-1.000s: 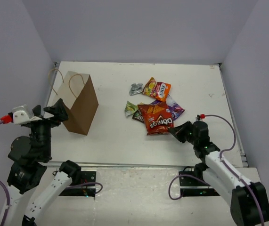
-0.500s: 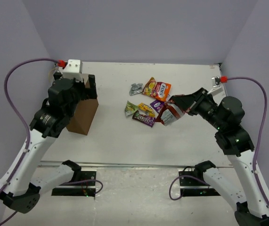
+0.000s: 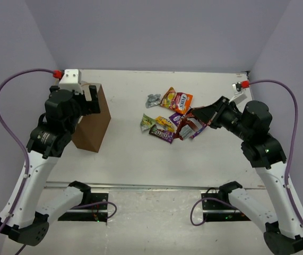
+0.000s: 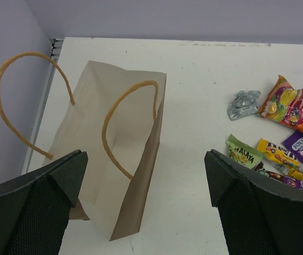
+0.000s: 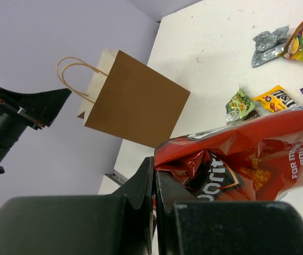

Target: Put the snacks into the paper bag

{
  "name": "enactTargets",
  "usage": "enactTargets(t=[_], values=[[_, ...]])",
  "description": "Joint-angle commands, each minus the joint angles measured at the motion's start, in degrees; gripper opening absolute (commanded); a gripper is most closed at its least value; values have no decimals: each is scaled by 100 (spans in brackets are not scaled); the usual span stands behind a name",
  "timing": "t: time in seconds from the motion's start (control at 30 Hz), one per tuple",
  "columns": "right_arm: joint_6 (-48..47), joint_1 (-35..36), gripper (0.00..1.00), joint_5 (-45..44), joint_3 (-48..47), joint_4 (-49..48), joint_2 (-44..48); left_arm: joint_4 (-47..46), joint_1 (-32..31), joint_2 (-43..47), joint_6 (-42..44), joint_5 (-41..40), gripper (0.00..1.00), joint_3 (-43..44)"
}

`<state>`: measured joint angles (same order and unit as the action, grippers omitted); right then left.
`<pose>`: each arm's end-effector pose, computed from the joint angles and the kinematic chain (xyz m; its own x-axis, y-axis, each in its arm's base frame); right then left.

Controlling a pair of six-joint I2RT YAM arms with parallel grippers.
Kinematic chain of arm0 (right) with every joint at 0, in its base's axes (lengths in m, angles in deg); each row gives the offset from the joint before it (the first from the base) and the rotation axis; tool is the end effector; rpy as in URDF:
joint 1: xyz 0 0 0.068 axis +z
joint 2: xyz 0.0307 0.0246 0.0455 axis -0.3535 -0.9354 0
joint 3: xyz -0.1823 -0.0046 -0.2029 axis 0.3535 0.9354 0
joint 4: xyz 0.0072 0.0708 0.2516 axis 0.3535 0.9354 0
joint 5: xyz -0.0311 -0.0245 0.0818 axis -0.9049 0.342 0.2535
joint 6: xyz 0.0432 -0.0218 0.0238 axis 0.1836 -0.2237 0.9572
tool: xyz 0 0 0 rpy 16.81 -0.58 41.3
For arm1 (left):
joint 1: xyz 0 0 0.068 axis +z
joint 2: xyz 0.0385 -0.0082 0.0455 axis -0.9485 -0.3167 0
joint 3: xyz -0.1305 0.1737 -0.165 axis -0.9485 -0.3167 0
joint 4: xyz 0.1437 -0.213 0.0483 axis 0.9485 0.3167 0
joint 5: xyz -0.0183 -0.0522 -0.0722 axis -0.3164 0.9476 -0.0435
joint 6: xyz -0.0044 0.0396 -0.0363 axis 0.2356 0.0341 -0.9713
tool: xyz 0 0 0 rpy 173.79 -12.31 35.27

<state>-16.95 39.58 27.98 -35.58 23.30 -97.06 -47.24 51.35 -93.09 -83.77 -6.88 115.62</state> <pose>0.1454 0.0624 0.4246 -0.5545 0.5287 -0.6426 -0.3161 0.5806 0.7504 0.1721 -0.0499 0.4350 -0.2838 -0.0623 -0.9569 -0.0365 0.9979 -0.0542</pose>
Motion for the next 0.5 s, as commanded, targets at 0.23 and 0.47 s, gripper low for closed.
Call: enactTargets(t=[0.23,0.47], values=[[-95,20,0,256,-271,-193,-10,16,207,-376,-305,206,96,-293],[-218,20,0,168,-543,45,-19,78,445,-825,-437,531,97,-487]])
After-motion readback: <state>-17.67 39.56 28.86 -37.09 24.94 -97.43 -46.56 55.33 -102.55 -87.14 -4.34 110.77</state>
